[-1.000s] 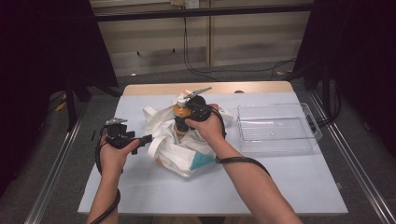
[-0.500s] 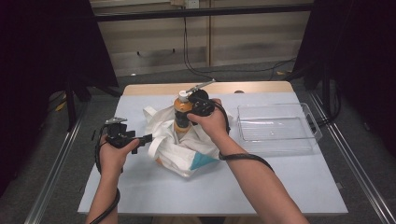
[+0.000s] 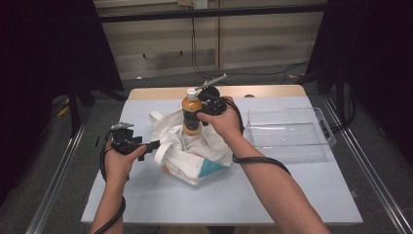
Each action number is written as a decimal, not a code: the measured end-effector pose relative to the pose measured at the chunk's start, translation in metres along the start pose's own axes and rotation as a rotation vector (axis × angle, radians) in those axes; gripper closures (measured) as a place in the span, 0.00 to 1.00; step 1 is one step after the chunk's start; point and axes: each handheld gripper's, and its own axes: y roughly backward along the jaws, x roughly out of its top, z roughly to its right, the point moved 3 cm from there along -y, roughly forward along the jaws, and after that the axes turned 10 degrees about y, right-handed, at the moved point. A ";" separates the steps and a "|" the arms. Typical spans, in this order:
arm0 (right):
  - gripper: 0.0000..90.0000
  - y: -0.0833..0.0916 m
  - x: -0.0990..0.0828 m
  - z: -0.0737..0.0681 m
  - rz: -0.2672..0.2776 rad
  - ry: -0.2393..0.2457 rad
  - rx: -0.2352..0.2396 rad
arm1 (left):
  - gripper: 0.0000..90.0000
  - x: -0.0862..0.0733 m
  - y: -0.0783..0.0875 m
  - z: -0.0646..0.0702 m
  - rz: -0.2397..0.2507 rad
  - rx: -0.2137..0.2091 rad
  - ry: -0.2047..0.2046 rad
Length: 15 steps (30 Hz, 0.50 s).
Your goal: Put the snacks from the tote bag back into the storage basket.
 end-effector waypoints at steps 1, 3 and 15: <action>0.42 0.001 0.001 0.000 -0.003 -0.002 0.007 | 0.17 0.000 0.000 0.000 -0.003 0.000 -0.003; 0.42 0.005 0.002 0.001 -0.014 -0.009 0.002 | 0.17 -0.001 -0.001 0.001 0.001 -0.004 0.006; 0.42 0.023 0.002 0.002 -0.054 -0.005 -0.003 | 0.16 -0.001 -0.001 0.000 -0.008 -0.002 -0.002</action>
